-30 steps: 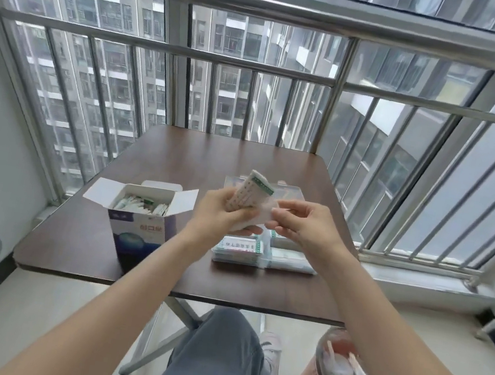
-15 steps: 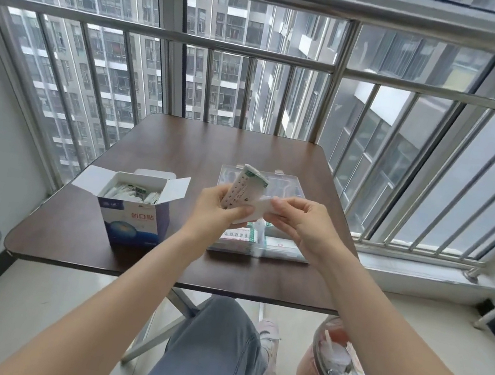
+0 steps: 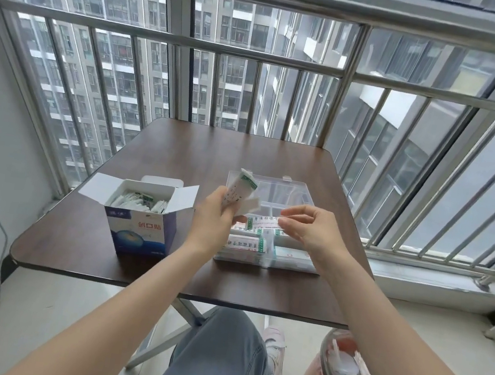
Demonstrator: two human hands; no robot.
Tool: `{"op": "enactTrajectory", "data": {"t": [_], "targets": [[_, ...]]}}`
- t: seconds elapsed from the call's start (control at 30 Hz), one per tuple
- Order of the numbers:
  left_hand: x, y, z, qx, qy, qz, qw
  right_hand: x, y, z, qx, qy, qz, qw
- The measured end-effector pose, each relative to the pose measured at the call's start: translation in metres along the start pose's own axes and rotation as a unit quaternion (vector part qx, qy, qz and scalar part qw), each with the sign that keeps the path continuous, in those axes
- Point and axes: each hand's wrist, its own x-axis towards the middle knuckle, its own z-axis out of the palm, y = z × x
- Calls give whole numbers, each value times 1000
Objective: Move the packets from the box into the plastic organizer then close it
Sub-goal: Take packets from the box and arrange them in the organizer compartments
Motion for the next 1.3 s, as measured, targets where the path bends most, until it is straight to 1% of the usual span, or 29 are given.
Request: {"op": "enactTrajectory", "data": {"t": [0.07,0.13,0.23,0.33,0.43,0.53,0.63,0.77,0.83,0.9,1.03,1.1,1.2,1.3], "targets": [[2,-2,3,63,-2,21,998,4,3,3,-24,7,1,1000],[6,-6,5,101,21,32,994,10,6,7,-43,16,-1,999],[9,-8,7,111,63,25,992,20,6,17,-91,21,-13,995],[14,-11,6,93,99,14,991,27,5,33,-167,4,-44,985],[23,-17,3,64,103,-24,992,34,8,47,-265,-12,-97,959],[31,-22,1,27,96,-58,993,37,11,52,-369,-26,-148,917],[36,-27,0,1,99,-75,992,37,14,55,-429,-39,-163,888],[36,-30,0,-63,83,-91,990,37,11,56,-469,-49,-157,868],[36,-28,-1,-77,75,-89,990,38,8,56,-492,-55,-157,855],[36,-27,-2,-97,77,-83,989,38,6,57,-498,-58,-162,850],[35,-25,-2,-133,82,-91,983,35,5,61,-472,-77,-183,859],[34,-26,-3,-130,79,-100,983,33,6,63,-468,-91,-180,861],[28,-23,-5,-118,63,-104,985,32,8,62,-460,-89,-171,867],[23,-21,-5,-113,41,-129,984,31,8,62,-456,-97,-169,868]]}}
